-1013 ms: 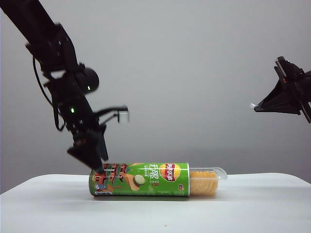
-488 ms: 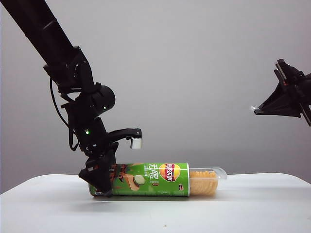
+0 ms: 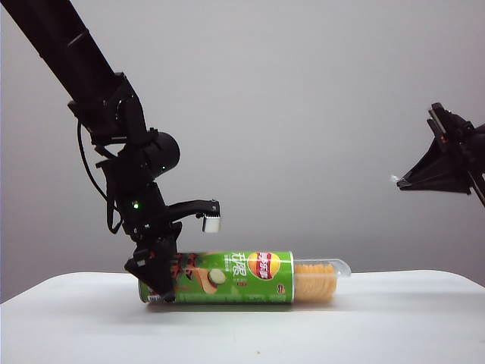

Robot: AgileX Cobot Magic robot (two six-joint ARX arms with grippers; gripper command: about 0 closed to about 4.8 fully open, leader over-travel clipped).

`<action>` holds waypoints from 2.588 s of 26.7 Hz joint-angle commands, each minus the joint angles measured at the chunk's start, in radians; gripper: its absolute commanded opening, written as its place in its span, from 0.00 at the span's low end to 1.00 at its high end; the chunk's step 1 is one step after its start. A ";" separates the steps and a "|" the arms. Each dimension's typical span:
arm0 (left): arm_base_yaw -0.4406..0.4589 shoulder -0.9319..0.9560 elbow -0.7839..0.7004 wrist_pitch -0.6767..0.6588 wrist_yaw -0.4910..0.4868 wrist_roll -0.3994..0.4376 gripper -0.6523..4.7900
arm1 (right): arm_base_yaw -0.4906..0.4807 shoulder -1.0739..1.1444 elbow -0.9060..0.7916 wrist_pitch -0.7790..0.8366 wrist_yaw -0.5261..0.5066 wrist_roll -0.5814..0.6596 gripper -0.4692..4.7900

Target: Pick up the green tub of chips from the desk, push the transparent container that's holding the chips and has slipped out back in, and finally put the chips back on the desk.

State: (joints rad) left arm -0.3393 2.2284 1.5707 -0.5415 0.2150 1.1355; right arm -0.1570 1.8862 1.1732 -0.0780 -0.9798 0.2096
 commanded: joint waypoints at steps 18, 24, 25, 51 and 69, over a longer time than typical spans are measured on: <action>-0.031 -0.199 0.008 -0.024 0.130 -0.075 0.62 | 0.021 0.006 0.002 -0.022 -0.327 0.000 0.42; -0.035 -0.199 0.009 -0.023 0.169 -0.078 0.62 | 0.053 0.006 0.002 0.005 -0.296 0.000 0.42; -0.036 -0.199 0.009 -0.024 0.169 -0.078 0.62 | 0.053 0.006 0.002 0.007 -0.286 0.000 0.41; -0.109 -0.199 0.014 0.021 0.246 -0.108 0.62 | 0.199 0.006 0.002 0.032 -0.262 0.000 0.08; -0.013 -0.195 0.013 -0.109 0.065 -0.134 0.62 | 0.079 0.004 0.003 0.012 -0.304 0.003 0.40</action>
State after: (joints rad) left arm -0.3580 2.0396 1.5795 -0.6514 0.2737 0.9981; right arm -0.0734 1.8965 1.1736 -0.0696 -1.2587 0.2161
